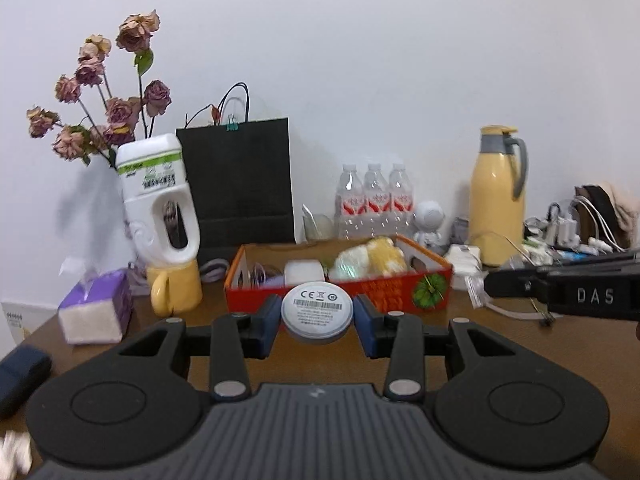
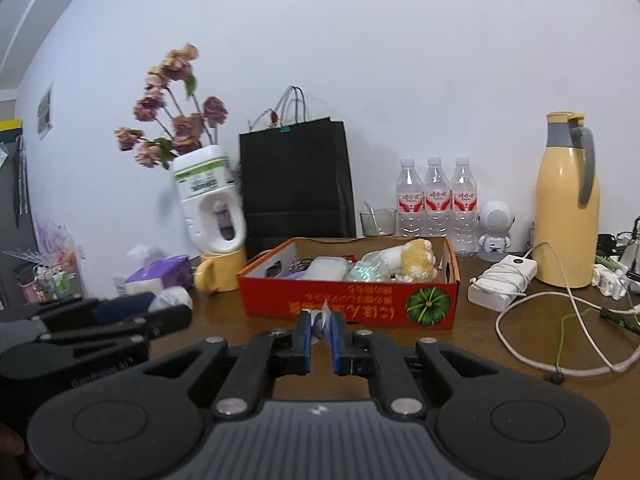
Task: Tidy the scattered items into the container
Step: 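Carry the white disc and clear wrapper toward the box, then lower the disc and wrapper into the box and open both tools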
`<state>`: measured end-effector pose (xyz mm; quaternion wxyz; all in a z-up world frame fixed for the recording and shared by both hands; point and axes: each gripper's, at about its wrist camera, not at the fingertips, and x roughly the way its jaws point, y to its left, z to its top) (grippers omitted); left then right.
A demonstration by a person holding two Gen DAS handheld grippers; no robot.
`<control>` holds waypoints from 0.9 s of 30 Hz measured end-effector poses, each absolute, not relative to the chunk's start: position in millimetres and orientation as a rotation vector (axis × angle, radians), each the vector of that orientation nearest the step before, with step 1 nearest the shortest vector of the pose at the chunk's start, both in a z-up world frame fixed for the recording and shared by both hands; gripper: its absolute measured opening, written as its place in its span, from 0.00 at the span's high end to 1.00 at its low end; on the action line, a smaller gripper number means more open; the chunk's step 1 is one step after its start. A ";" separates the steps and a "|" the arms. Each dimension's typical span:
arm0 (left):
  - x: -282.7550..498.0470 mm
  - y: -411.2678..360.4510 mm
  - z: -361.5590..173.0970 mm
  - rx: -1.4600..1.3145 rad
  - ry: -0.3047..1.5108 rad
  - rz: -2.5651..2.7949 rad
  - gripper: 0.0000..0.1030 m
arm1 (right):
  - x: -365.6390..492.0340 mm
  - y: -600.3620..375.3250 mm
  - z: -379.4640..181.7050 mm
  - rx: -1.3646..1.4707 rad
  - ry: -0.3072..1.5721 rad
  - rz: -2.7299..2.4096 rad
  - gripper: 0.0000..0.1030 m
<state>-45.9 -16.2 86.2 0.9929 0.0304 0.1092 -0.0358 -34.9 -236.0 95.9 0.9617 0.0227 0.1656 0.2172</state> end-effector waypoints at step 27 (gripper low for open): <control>250.6 34.5 92.5 0.020 0.748 -0.122 0.60 | 285.8 -212.2 89.0 -0.013 0.756 0.423 0.91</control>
